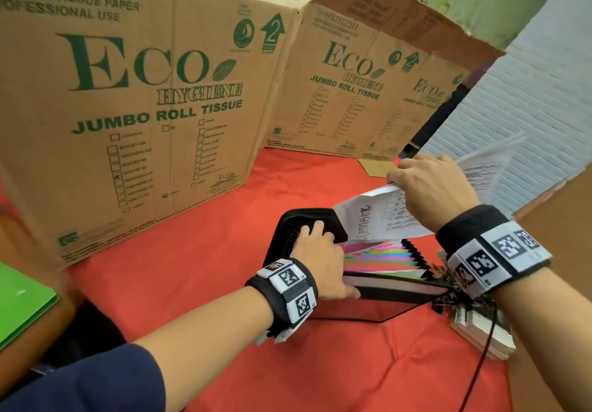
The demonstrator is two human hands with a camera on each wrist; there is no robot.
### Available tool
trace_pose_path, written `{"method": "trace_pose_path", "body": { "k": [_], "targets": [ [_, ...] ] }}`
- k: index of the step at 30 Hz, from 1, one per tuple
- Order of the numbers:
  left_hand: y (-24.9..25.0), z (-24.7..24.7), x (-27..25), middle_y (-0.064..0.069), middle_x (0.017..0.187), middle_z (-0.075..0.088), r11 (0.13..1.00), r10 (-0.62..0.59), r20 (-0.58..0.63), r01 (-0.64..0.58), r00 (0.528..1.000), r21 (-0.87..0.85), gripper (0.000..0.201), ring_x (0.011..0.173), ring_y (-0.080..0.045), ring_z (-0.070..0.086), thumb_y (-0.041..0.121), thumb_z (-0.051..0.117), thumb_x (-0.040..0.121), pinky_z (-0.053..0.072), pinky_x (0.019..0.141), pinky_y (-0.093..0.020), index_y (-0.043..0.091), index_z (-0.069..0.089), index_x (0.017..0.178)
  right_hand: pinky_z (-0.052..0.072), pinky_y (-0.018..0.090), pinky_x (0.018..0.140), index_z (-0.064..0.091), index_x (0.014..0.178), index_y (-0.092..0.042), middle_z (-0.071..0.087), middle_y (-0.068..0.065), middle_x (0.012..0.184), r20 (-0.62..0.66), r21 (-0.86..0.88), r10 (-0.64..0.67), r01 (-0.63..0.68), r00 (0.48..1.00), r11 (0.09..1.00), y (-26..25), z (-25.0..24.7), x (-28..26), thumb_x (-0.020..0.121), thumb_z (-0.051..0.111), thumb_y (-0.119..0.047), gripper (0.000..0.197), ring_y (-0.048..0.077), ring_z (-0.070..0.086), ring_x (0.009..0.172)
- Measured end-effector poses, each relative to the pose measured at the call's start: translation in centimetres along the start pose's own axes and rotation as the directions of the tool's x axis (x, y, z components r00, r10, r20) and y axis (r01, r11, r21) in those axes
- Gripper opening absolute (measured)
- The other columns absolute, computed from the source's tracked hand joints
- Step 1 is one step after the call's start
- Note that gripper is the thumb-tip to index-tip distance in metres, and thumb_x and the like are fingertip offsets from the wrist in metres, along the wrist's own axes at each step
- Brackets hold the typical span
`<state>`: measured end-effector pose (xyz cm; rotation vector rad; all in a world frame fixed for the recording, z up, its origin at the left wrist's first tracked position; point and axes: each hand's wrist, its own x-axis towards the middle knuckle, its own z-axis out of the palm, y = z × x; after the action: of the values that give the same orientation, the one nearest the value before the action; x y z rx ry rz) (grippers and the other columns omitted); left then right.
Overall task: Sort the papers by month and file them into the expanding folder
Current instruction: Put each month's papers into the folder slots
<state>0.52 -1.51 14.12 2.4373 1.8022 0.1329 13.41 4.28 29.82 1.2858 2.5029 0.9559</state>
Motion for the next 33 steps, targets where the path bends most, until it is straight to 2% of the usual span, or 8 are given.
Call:
{"method": "trace_pose_path", "body": {
  "k": [6,13,17,21,24,27,31,33],
  "targets": [
    [-0.2,0.1,0.3,-0.008,0.103,0.062,0.998,0.005,0.055,-0.001,0.998,-0.068,0.087,0.107,-0.028,0.043,0.086,0.049,0.068,0.037,0.091,-0.043,0.012,0.061,0.113,0.039,0.036,0.080,0.064,0.099,-0.024,0.060,-0.006,0.092,0.038,-0.013,-0.002,0.002,0.999,1.000,-0.2,0.7,0.0,0.090,0.039,-0.005,0.032,0.020,0.054,0.091],
    [0.3,0.0,0.1,-0.016,0.122,0.058,0.996,-0.073,0.165,0.080,0.984,-0.032,0.106,0.116,-0.035,0.049,0.090,0.047,0.065,0.034,0.100,-0.045,0.009,0.046,0.132,0.041,0.035,0.082,0.062,0.099,-0.027,0.058,-0.008,0.091,0.111,-0.018,-0.052,0.054,0.992,0.998,-1.0,3.0,0.5,0.094,0.043,-0.010,0.026,0.017,0.055,0.094],
    [0.3,-0.1,0.1,-0.014,0.119,0.060,0.996,-0.078,0.140,0.082,0.987,-0.021,0.099,0.112,-0.034,0.053,0.089,0.048,0.064,0.037,0.097,-0.045,0.011,0.052,0.124,0.042,0.035,0.080,0.063,0.101,-0.026,0.060,-0.007,0.095,0.165,0.085,-0.140,0.127,0.976,0.988,-2.5,5.1,0.9,0.090,0.046,-0.005,0.030,0.019,0.056,0.095],
    [0.5,-0.6,-0.7,-0.008,0.100,0.065,0.996,-0.067,0.044,0.069,0.997,-0.058,0.065,0.090,-0.030,0.062,0.075,0.057,0.074,0.040,0.072,-0.035,0.014,0.063,0.098,0.040,0.033,0.076,0.065,0.101,-0.030,0.063,-0.008,0.101,0.159,0.237,-0.181,0.140,0.971,0.961,-3.6,6.4,2.1,0.089,0.048,-0.004,0.034,0.019,0.056,0.098],
    [0.7,-1.1,-1.2,-0.007,0.089,0.063,0.996,-0.067,0.001,0.067,0.998,-0.063,0.051,0.084,-0.029,0.064,0.064,0.062,0.080,0.041,0.063,-0.032,0.014,0.064,0.090,0.035,0.033,0.075,0.065,0.100,-0.030,0.063,-0.008,0.099,0.119,0.252,-0.143,0.109,0.982,0.961,-3.0,6.5,3.0,0.087,0.050,-0.005,0.032,0.020,0.058,0.099],
    [0.9,-1.4,-1.6,-0.006,0.079,0.055,0.999,-0.026,-0.005,0.025,1.000,-0.024,0.048,0.080,-0.030,0.063,0.062,0.060,0.083,0.040,0.060,-0.031,0.014,0.062,0.085,0.044,0.035,0.075,0.066,0.091,-0.024,0.064,-0.004,0.091,0.071,0.307,-0.132,0.104,0.989,0.946,-2.7,6.4,3.8,0.083,0.054,-0.004,0.024,0.025,0.061,0.090],
    [0.9,-1.3,-1.7,-0.010,0.090,0.065,1.000,0.006,0.002,-0.006,1.000,-0.005,0.051,0.083,-0.031,0.064,0.061,0.058,0.085,0.042,0.064,-0.033,0.012,0.067,0.090,0.049,0.033,0.071,0.070,0.081,-0.023,0.067,-0.006,0.078,0.103,0.703,-0.134,0.023,0.986,0.711,-3.0,6.9,4.1,0.079,0.065,0.000,0.024,0.021,0.063,0.079],
    [0.8,-1.2,-1.7,-0.010,0.090,0.065,1.000,0.004,0.007,-0.004,1.000,-0.019,0.051,0.084,-0.032,0.064,0.061,0.058,0.084,0.042,0.064,-0.033,0.011,0.067,0.091,0.051,0.034,0.071,0.066,0.076,-0.028,0.067,-0.005,0.078,0.178,0.640,-0.153,0.004,0.972,0.769,-3.1,7.7,4.1,0.079,0.062,-0.003,0.025,0.025,0.063,0.080]
  ]
}}
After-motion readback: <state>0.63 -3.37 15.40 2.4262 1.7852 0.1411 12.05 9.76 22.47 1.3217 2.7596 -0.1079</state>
